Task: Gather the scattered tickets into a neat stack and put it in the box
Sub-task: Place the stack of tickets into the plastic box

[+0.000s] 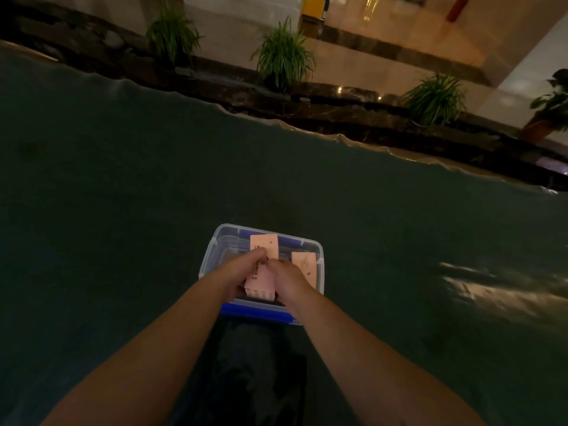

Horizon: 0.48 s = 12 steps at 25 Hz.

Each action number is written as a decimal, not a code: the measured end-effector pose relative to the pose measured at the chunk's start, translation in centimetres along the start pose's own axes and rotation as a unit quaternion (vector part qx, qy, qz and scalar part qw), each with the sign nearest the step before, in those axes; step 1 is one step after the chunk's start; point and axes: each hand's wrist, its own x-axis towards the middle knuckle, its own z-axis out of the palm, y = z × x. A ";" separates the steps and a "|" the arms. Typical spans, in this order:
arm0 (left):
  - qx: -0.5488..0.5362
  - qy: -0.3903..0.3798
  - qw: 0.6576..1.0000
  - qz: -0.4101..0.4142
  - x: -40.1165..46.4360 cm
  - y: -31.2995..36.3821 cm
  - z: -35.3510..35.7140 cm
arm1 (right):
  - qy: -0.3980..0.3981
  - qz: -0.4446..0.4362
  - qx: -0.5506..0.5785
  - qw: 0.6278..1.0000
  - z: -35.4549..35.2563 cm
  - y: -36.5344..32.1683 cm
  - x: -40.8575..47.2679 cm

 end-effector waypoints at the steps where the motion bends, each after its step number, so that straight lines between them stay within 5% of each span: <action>1: 0.006 0.005 1.000 -0.004 0.4 -0.1 0.1 | 0.006 0.009 0.004 1.000 0.2 -0.1 0.3; 8: 0.069 0.050 0.996 -0.025 2.2 0.2 1.1 | 0.021 0.044 0.036 0.998 0.8 -0.3 1.3; 12: 0.136 0.099 0.986 -0.016 2.5 0.0 1.6 | 0.064 0.038 -0.039 0.996 0.7 -0.5 1.4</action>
